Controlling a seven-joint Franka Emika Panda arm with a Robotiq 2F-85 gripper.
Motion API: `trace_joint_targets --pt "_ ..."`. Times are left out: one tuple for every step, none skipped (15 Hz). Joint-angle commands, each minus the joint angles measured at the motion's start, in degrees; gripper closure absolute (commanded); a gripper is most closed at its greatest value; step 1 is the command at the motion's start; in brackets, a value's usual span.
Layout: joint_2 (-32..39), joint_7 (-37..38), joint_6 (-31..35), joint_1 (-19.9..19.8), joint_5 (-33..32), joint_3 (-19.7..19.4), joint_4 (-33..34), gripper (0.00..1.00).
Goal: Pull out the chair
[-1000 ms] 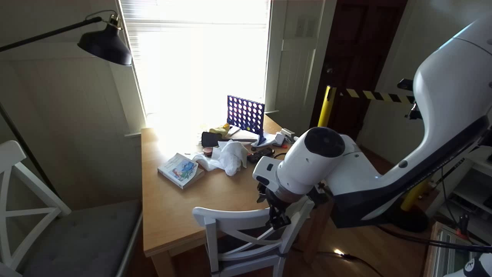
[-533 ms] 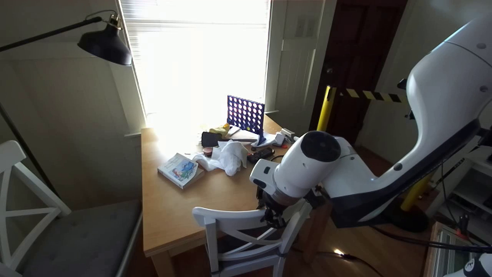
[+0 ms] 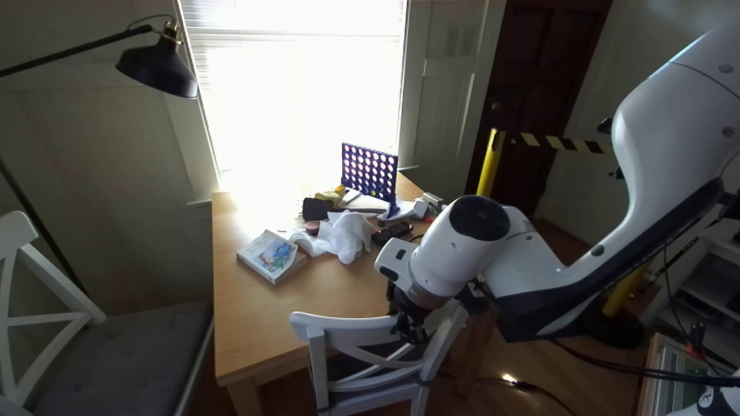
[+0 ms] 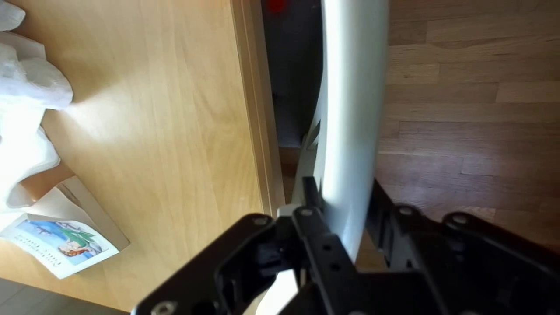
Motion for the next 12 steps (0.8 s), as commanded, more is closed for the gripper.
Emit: trace_joint_targets --pt "-0.37 -6.91 -1.36 0.12 9.24 4.14 -0.64 0.93" --pt "-0.74 -9.13 -1.70 0.14 11.37 4.89 -0.96 0.93" --pt "-1.09 -11.41 -2.05 0.12 13.48 5.58 -1.25 0.93" --pt "-1.58 -14.07 -2.50 0.00 15.89 6.37 -1.55 0.93" --pt "-2.11 -16.45 -3.32 0.04 18.16 7.15 -1.75 0.93" --pt "-2.51 -17.93 -3.74 0.26 20.01 7.74 -1.92 0.93" --pt "-2.77 -19.19 -4.02 0.16 22.30 8.65 -2.14 0.93" --pt "-3.03 -19.73 -4.05 0.23 23.70 9.29 -2.33 0.93" --pt "-3.32 -20.08 -3.97 0.36 24.86 9.82 -2.56 0.93" --pt "-3.47 -20.31 -3.96 0.46 25.66 10.14 -2.65 0.93" --pt "-3.53 -21.30 -4.03 0.34 27.13 10.75 -2.73 0.93" --pt "-3.72 -22.42 -4.15 0.16 28.81 11.44 -2.79 0.93"
